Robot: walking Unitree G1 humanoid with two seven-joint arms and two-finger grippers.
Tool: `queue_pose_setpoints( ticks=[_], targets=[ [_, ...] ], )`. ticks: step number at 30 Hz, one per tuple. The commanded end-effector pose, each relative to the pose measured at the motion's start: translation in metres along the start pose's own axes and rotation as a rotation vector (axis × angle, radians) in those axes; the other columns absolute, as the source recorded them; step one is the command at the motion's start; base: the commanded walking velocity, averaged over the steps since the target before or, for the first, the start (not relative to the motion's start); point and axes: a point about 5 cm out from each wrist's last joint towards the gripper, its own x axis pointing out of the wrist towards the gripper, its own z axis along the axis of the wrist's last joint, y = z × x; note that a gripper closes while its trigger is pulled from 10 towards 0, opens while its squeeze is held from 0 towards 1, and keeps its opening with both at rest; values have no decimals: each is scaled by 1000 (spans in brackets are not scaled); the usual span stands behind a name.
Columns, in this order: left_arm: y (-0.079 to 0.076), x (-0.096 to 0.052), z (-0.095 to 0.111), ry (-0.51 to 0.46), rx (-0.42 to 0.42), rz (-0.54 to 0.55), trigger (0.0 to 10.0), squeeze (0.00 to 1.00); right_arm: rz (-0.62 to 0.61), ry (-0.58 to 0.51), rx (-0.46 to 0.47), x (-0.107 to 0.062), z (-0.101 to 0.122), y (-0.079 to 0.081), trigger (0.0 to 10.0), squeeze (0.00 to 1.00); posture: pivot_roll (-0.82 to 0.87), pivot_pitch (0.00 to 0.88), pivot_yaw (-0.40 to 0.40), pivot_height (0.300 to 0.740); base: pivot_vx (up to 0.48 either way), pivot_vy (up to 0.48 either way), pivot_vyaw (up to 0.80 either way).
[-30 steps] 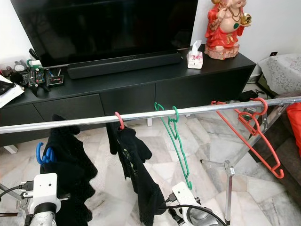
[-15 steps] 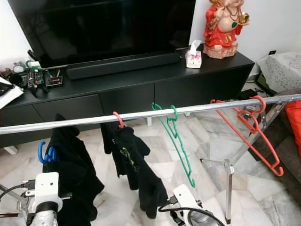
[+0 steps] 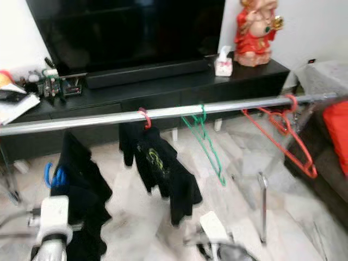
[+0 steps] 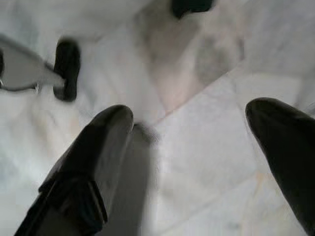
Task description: Hang hanger
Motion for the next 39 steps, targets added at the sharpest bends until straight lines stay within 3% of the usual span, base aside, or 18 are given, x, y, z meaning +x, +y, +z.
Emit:
queue_pose_setpoints(
  ticks=[1,39],
  targets=[
    [3,-5,-6,21,4,9,10000,0,-12,-48,9,0,15,-4,10000,0,-130,0,48,740,-304,0,0],
    [2,-1,3,4,-11,-48,10000,0,-38,-84,37,1,20,-3,10000,0,-127,0,62,740,-311,0,0]
  ],
)
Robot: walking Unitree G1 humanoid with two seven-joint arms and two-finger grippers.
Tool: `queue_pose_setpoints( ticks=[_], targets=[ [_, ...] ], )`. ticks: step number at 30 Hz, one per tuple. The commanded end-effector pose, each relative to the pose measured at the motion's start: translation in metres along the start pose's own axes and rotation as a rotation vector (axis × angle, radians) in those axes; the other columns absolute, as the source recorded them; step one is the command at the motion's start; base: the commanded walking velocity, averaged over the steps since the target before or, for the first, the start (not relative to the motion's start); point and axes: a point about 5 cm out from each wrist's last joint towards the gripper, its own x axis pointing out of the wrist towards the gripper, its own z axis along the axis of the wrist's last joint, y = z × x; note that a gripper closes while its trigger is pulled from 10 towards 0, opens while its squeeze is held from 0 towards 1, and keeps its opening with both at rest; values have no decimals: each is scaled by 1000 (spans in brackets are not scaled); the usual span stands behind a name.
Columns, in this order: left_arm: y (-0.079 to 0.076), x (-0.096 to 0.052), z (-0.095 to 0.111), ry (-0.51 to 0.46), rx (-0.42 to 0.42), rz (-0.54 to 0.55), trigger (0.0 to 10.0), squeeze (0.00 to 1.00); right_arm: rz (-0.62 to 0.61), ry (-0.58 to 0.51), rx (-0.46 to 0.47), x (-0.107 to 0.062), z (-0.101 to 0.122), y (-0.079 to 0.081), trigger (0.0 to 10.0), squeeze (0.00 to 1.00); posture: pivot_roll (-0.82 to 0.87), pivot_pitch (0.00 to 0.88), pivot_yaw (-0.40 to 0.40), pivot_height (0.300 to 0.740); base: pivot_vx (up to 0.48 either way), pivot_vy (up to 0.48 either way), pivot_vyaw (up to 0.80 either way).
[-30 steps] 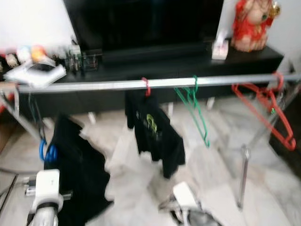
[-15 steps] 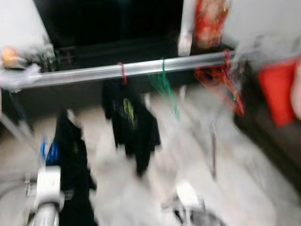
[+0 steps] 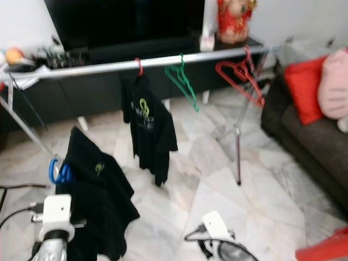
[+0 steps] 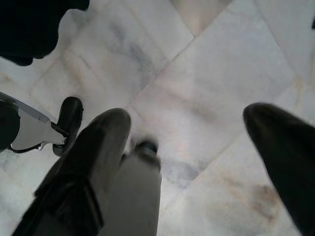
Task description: Hang hanger
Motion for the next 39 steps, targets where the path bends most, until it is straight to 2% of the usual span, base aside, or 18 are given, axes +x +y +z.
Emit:
queue_pose_setpoints(
  ticks=[1,11,15,16,17,19,24,31,34,36,37,39],
  targets=[
    [0,2,8,-33,-19,3,10000,0,-12,7,8,-1,-3,-5,10000,0,-127,0,62,740,-315,0,0],
    [-8,4,15,-51,-35,-85,10000,0,-31,-53,10,-1,1,-4,10000,0,-124,0,72,740,-316,0,0],
    [-10,5,17,-54,-37,-122,10000,0,-61,-66,-39,-2,3,-6,10000,0,-124,0,75,740,-317,0,0],
    [-11,6,19,-57,-41,-130,10000,0,-60,-77,-19,-2,3,-6,10000,0,-127,0,76,740,-281,0,0],
    [-12,7,21,-61,-44,-143,10000,0,-53,-92,-5,-2,4,-5,10000,0,-126,0,76,740,0,0,0],
    [-13,9,23,-71,-44,-159,10000,0,-60,-91,-37,-2,4,-5,10000,0,-126,0,77,740,0,0,0],
    [-18,14,35,-88,-73,-219,10000,0,-109,-141,-52,-3,6,-7,10000,0,-136,0,85,740,0,0,0],
    [-29,25,60,-123,-82,-378,10000,0,-138,-245,-75,-5,14,-5,10000,0,-143,0,98,740,0,0,0],
    [-30,26,62,-118,-83,-393,10000,0,-143,-253,-76,-5,15,-4,10000,0,-143,0,99,740,0,0,0],
    [-35,27,69,-107,-59,-494,10000,0,-159,-483,-127,-19,87,-43,10000,0,-143,0,105,740,0,0,0],
    [-35,27,70,-105,-56,-506,10000,0,-161,-509,-134,-22,95,-47,10000,0,-143,0,105,740,0,0,0],
    [-35,27,70,-101,-57,-509,10000,0,-162,-512,-135,-22,95,-47,10000,0,-143,0,105,740,0,0,0]
  ],
)
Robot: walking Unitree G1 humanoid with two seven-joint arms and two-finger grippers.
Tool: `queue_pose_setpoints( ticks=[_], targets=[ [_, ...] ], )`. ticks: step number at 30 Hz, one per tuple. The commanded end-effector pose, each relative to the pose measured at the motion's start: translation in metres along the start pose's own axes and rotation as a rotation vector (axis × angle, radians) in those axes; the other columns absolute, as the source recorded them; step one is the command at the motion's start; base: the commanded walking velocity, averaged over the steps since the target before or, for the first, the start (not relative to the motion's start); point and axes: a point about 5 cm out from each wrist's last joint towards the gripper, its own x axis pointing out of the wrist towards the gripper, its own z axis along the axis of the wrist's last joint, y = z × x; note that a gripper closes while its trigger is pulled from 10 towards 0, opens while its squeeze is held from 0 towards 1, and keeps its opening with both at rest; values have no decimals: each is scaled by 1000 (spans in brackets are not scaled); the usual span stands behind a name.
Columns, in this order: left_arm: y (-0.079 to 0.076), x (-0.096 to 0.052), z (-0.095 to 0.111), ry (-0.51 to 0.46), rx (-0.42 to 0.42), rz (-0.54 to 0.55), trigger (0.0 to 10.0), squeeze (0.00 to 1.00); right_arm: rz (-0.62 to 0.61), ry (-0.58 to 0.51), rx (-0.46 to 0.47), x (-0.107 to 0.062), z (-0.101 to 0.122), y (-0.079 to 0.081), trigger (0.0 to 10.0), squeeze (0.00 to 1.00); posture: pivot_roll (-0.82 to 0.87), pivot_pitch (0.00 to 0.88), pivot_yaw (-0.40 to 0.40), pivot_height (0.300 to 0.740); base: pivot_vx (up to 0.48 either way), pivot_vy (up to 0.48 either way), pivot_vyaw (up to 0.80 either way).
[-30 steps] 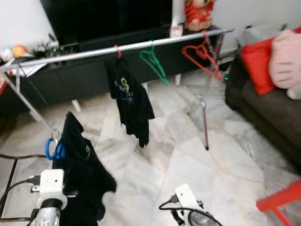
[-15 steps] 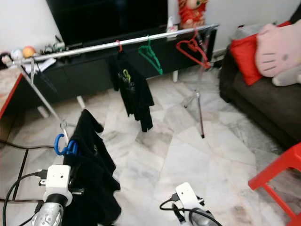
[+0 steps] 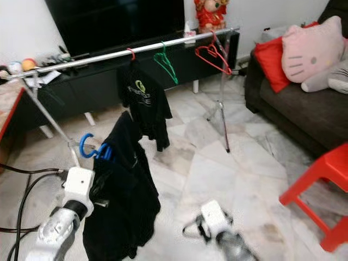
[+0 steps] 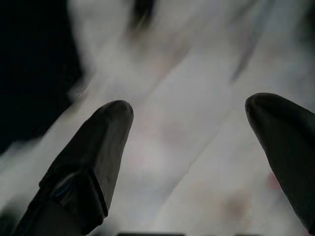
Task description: Hang hanger
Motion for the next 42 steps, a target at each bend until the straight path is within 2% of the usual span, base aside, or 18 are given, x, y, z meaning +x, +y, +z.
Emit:
queue_pose_setpoints(
  ticks=[1,2,3,6,7,9,10,11,13,15,18,25,29,36,40,42],
  targets=[
    [4,-1,11,-34,5,1,10000,0,21,-48,16,3,9,7,10000,0,-143,0,105,740,0,0,0],
    [1,2,18,-39,22,-96,10000,0,34,-144,17,7,32,2,10000,0,-144,0,118,740,0,0,0],
    [-6,6,34,-48,51,-260,10000,0,53,-323,14,7,74,-9,10000,0,-149,0,124,740,0,0,0],
    [-9,10,46,-58,63,-340,10000,0,79,-421,25,2,95,-14,10000,0,-157,0,128,740,0,0,0],
    [-9,10,46,-58,63,-340,10000,0,79,-421,25,2,95,-14,10000,0,-157,0,128,740,0,0,0],
    [-12,16,56,-73,54,-375,10000,0,139,-469,45,-3,106,-16,10000,0,-160,0,129,740,0,0,0],
    [-12,16,56,-73,54,-375,10000,0,139,-469,45,-3,106,-16,10000,0,-160,0,129,740,0,0,0],
    [-13,20,60,-75,53,-397,10000,0,207,-479,40,-7,110,-14,10000,0,-164,0,130,740,0,0,0],
    [-15,22,65,-72,63,-434,10000,0,265,-464,21,-12,109,-12,10000,0,-168,0,131,740,0,0,0],
    [-19,25,70,-71,61,-483,10000,0,341,-430,-35,-17,103,-8,10000,0,-175,0,127,740,0,0,0],
    [-21,26,74,-79,64,-515,10000,0,383,-409,-77,-21,97,-5,10000,0,-177,0,126,740,0,0,0],
    [-28,31,88,-119,42,-553,10000,0,402,-433,-30,-27,103,-3,10000,0,-171,0,124,740,0,0,0],
    [-43,37,100,-159,31,-612,10000,0,453,-500,46,-33,113,2,10000,0,-179,0,126,740,0,0,0],
    [-53,38,106,-179,25,-650,10000,0,460,-479,50,-33,110,4,10000,0,-180,0,125,740,0,0,0],
    [-53,38,106,-178,25,-650,10000,0,462,-477,53,-34,110,4,10000,0,-180,0,125,740,0,0,0],
    [-56,38,104,-176,23,-656,10000,0,379,-458,50,-29,107,-3,10000,0,-180,0,123,740,0,0,0]
  ],
)
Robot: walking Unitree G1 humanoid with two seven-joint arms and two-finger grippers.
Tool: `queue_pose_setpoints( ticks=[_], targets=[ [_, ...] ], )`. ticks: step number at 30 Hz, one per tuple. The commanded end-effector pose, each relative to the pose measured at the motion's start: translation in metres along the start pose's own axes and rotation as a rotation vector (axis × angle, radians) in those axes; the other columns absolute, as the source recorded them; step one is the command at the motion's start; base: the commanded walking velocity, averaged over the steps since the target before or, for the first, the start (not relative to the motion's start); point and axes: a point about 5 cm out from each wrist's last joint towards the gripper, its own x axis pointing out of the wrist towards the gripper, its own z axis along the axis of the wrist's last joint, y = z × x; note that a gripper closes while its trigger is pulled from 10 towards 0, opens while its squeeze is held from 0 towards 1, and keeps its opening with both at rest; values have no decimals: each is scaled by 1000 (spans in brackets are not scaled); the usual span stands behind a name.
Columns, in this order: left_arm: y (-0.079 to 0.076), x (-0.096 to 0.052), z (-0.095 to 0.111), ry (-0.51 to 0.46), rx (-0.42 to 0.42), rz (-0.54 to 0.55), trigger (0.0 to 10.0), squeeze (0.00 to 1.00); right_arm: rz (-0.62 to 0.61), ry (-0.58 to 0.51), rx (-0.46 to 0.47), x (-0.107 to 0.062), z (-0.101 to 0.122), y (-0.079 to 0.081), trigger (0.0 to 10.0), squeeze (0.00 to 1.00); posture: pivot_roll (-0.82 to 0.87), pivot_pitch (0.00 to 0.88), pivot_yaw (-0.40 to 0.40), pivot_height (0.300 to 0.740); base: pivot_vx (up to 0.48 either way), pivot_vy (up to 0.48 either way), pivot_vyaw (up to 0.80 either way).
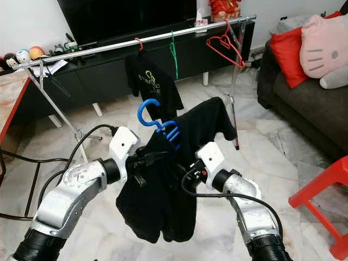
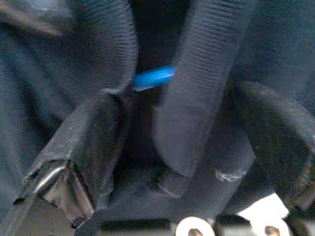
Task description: Hang hanger
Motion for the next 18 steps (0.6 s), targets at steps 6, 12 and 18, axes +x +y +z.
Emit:
queue_pose_setpoints(
  ticks=[6,12,18],
  targets=[
    [-6,2,5,-21,11,-28,10000,0,-258,41,-9,-3,-3,-30,10000,0,-184,0,122,740,0,0,0],
    [-6,2,4,-19,13,-21,10000,0,-222,35,4,1,-4,-24,10000,0,-181,0,117,740,0,0,0],
    [-5,3,5,-22,16,-16,10000,0,-161,41,4,5,-7,-16,10000,0,-178,0,112,740,0,0,0]
  ],
)
